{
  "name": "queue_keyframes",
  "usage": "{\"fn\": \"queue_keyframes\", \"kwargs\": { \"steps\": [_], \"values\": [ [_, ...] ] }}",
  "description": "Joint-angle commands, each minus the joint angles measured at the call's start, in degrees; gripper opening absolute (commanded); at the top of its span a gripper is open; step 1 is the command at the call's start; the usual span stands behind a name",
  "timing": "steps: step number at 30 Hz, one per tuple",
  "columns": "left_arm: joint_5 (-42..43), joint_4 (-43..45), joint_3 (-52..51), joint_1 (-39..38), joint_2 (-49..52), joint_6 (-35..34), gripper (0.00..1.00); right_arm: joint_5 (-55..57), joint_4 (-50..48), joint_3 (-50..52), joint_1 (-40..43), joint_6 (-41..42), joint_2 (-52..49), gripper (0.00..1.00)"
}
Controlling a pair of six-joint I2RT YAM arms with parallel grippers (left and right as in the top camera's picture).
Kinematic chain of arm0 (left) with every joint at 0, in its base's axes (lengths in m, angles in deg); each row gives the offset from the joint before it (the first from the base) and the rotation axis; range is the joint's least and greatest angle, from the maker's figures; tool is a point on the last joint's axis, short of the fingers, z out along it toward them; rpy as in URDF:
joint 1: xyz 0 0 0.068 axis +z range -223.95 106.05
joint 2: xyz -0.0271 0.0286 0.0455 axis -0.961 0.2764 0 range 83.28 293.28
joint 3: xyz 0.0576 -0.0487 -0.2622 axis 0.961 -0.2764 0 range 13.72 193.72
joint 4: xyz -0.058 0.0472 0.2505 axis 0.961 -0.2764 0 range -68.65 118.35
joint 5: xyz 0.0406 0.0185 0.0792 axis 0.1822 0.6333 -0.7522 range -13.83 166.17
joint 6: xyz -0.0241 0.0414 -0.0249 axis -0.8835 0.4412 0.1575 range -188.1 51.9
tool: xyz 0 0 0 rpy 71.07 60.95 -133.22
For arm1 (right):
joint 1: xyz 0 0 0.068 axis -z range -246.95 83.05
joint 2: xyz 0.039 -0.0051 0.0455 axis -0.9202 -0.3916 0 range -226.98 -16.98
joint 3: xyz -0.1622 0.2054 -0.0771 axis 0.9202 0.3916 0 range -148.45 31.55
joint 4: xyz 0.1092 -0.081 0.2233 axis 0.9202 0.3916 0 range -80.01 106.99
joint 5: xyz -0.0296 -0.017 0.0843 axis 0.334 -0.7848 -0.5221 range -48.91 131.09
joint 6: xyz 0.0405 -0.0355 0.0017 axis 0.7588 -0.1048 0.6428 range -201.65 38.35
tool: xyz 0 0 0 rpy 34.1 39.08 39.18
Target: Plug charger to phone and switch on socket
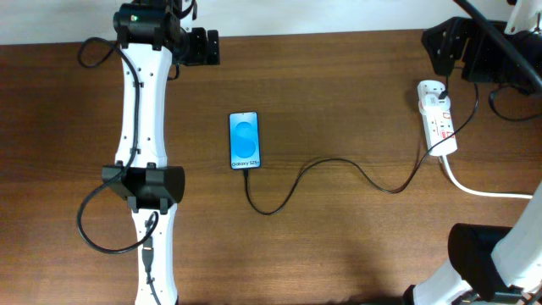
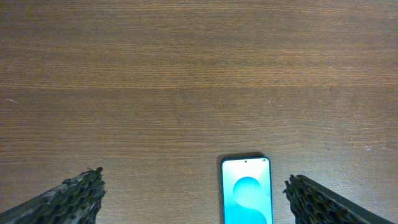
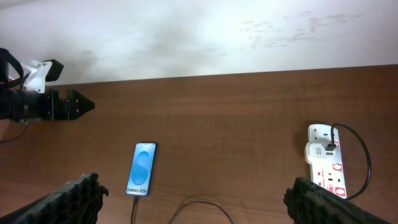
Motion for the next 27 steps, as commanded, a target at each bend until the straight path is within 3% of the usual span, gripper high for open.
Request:
{"fn": "queue_keyframes", "kwargs": {
  "steps": [1, 21, 27],
  "values": [
    [-0.8, 0.0, 0.9, 0.2, -0.3, -0.1, 0.99, 2.0, -2.6, 3.5, -0.6, -0.3, 2.0, 0.98],
    [-0.8, 0.0, 0.9, 0.2, -0.3, -0.1, 0.99, 6.2, -65.3, 87.9, -0.6, -0.2, 50.5, 0.98],
    [-0.8, 0.0, 0.9, 0.2, -0.3, -0.1, 0.99, 10.1, -86.8, 114.5, -5.1, -0.3, 65.8, 0.99]
  ]
}}
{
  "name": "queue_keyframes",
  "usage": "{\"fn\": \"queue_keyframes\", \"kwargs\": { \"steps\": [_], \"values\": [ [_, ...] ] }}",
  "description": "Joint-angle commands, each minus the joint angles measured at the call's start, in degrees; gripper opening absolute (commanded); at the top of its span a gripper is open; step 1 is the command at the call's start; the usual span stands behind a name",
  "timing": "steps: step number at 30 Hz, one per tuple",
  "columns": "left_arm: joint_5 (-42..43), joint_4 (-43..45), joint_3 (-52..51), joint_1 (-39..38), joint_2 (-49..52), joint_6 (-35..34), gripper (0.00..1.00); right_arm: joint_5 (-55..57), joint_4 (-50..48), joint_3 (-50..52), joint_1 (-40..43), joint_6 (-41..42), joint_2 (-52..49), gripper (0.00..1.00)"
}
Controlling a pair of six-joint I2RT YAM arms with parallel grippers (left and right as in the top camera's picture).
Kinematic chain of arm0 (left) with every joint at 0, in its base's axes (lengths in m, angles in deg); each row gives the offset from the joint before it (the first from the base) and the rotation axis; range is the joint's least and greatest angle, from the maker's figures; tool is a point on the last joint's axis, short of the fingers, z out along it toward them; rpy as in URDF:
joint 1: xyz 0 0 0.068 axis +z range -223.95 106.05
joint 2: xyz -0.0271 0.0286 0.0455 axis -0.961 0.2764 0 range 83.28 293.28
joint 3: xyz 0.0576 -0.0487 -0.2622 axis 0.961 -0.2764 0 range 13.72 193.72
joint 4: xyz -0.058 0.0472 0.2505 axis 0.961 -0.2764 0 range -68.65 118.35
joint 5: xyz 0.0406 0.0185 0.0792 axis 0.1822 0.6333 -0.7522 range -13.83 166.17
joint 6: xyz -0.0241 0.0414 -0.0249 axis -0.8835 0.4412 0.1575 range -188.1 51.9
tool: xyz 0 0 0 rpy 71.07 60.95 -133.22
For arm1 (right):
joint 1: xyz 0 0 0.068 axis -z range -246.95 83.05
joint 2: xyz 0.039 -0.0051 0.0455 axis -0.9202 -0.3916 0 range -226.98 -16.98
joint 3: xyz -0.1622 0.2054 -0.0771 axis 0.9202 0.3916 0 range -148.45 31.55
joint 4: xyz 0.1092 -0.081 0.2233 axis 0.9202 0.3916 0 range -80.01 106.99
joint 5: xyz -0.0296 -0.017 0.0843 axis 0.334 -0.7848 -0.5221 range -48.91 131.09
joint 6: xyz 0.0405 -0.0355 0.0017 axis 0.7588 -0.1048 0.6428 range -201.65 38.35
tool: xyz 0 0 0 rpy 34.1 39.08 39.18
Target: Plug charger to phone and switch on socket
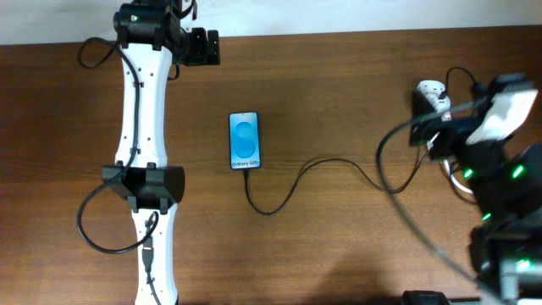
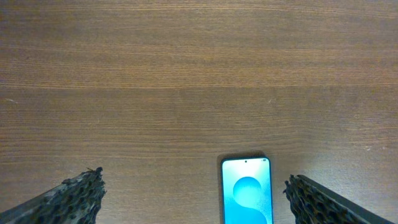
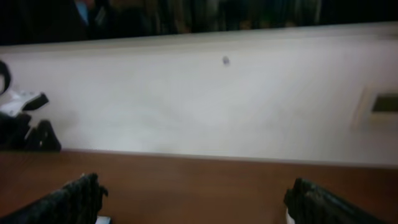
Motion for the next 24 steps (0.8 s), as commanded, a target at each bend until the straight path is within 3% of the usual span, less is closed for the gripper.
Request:
{"fn": "queue_keyframes", "kwargs": {
  "steps": [1, 11, 24],
  "values": [
    [-0.8, 0.0, 0.8, 0.2, -0.3, -0.1, 0.99, 4.4, -8.1, 12.5, -3.8, -0.2, 8.8, 0.98],
    [-0.8, 0.0, 0.8, 0.2, -0.3, -0.1, 0.99, 5.9, -28.6, 40.5, -6.2, -0.2, 25.6, 0.98],
    [-0.8, 0.0, 0.8, 0.2, -0.3, -0.1, 0.99, 6.8, -29.5, 51.2, -6.2, -0.2, 34.3, 0.98]
  ]
}}
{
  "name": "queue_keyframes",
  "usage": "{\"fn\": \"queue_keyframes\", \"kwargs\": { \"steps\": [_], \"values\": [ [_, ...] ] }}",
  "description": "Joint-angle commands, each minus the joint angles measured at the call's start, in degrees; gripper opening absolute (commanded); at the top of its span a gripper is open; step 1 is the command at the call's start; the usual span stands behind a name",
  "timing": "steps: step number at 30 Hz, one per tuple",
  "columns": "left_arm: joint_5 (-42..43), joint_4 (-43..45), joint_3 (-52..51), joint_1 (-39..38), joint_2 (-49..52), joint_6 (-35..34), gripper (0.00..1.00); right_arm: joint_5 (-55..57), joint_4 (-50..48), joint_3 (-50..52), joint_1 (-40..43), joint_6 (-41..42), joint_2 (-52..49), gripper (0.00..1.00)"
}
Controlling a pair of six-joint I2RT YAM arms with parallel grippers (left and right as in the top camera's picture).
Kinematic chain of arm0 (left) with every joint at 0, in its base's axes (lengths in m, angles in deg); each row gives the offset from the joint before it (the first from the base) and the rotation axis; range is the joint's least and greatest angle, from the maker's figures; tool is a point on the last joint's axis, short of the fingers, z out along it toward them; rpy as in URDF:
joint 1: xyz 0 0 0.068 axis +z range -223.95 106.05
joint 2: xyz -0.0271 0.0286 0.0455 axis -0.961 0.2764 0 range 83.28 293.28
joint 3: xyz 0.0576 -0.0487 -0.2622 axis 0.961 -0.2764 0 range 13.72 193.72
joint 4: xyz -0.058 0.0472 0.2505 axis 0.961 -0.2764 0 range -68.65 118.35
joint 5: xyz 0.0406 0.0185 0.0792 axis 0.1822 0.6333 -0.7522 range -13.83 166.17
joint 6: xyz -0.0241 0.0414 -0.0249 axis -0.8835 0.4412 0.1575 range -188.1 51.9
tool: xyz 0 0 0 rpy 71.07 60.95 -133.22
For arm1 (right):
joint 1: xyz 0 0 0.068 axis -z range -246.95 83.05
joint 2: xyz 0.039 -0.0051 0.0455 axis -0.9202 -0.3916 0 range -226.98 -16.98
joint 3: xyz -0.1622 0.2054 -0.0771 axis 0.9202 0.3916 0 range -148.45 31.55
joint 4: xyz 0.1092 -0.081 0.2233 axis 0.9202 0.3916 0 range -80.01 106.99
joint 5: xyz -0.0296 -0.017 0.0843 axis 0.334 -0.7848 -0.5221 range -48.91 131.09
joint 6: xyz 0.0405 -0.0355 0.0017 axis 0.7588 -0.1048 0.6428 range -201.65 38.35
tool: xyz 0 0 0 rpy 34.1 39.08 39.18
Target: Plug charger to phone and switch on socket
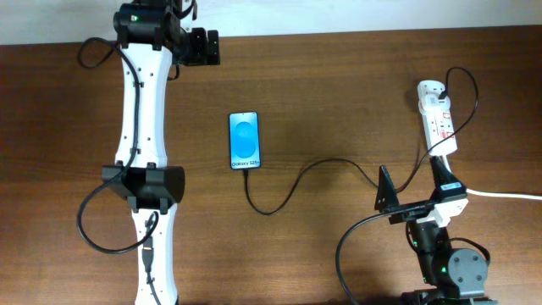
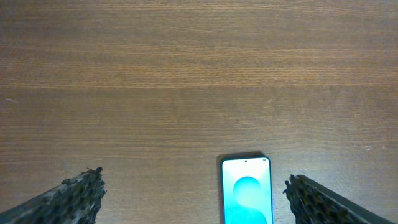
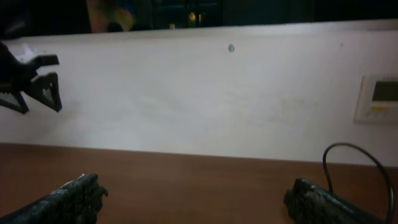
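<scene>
The phone [image 1: 244, 141] lies flat, screen lit blue, left of the table's middle. A black charger cable [image 1: 339, 163] runs from its near end in curves to the white power strip [image 1: 437, 117] at the back right. My left gripper [image 1: 209, 47] hangs open at the back, behind the phone; in the left wrist view the phone [image 2: 247, 191] shows between its fingers [image 2: 78, 198]. At the front right my right gripper [image 1: 415, 183] stands open, empty, short of the strip and facing the back wall.
The strip's white lead [image 1: 500, 194] runs off the right edge. My left arm [image 1: 140, 127] stretches along the table's left side, with a looped black cable [image 1: 89, 224] near its base. A white wall [image 3: 199, 93] closes the back edge.
My right arm has drawn back from beside the power strip to the front right. Its gripper, still open, now points at the back wall. The left gripper, phone and cable are unchanged.
At first my right gripper was at the back right by the power strip, open and looking over the table. Then the arm showed blurred in front of the strip. Now it sits folded at the front right. Phone, cable and left arm stayed put.
</scene>
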Motion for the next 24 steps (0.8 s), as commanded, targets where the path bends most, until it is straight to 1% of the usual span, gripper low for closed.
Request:
{"fn": "queue_keyframes", "kwargs": {
  "steps": [1, 10, 16, 17, 19, 24],
  "values": [
    [-0.8, 0.1, 0.8, 0.2, -0.3, -0.1, 0.99, 0.4, -0.2, 2.1, -0.5, 0.2, 1.7, 0.98],
    [-0.8, 0.1, 0.8, 0.2, -0.3, -0.1, 1.00, 0.5, -0.2, 7.6, -0.4, 0.2, 6.7, 0.98],
    [-0.8, 0.1, 0.8, 0.2, -0.3, -0.1, 0.99, 0.8, 8.0, 7.6, -0.4, 0.1, 11.3, 0.98],
    [-0.8, 0.1, 0.8, 0.2, -0.3, -0.1, 0.99, 1.0, 11.3, 7.6, -0.5, 0.1, 12.8, 0.98],
    [-0.8, 0.1, 0.8, 0.2, -0.3, -0.1, 0.99, 1.4, 17.2, 7.6, -0.5, 0.2, 12.7, 0.98],
    [-0.8, 0.1, 0.8, 0.2, -0.3, -0.1, 0.99, 1.8, 17.9, 7.6, -0.4, 0.2, 12.7, 0.98]
  ]
}}
